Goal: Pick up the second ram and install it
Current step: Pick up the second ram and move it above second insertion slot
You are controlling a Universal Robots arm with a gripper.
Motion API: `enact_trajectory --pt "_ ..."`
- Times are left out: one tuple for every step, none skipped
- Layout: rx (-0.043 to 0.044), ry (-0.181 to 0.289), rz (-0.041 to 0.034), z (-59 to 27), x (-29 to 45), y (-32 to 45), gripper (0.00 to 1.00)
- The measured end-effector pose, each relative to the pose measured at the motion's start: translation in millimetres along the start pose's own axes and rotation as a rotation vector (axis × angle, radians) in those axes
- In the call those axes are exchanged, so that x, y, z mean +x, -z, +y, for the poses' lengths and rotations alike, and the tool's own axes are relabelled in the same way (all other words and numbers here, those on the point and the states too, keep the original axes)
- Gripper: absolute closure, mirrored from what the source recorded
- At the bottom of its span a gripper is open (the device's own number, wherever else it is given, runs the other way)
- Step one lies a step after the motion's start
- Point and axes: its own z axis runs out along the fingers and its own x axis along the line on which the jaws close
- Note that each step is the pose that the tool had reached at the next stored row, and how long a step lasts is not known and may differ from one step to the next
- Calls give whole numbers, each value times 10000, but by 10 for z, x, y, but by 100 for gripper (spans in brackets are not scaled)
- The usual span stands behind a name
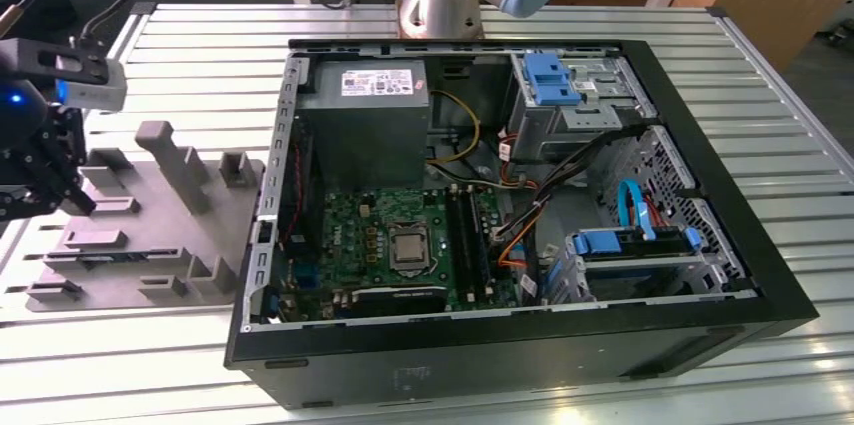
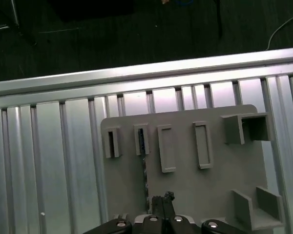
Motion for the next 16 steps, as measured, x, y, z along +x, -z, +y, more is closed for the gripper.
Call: enact_trajectory --pt "-4 180 8 0 0 -3 89" --pt "-8 360 16 0 0 -6 89" --pt "-13 538 23 0 0 -9 89" --pt "-17 719 32 -1 0 -12 89" --pt "-21 877 42 0 0 -12 89" --pt "-22 913 53 0 1 -13 89" --pt "-22 914 53 0 1 -13 89" --pt "-21 915 55 0 1 -13 89" --pt "-21 915 54 -1 1 -13 89" --pt "-21 915 55 -1 0 -13 89" --pt "-21 914 55 0 0 -13 89" --pt "-23 916 56 -1 0 -15 89" --pt "-30 917 56 -3 -1 -19 89" --pt "-52 918 61 -5 -1 -25 89" --pt "-83 919 64 -10 0 -31 89" --pt "-111 918 64 -14 -1 -39 89"
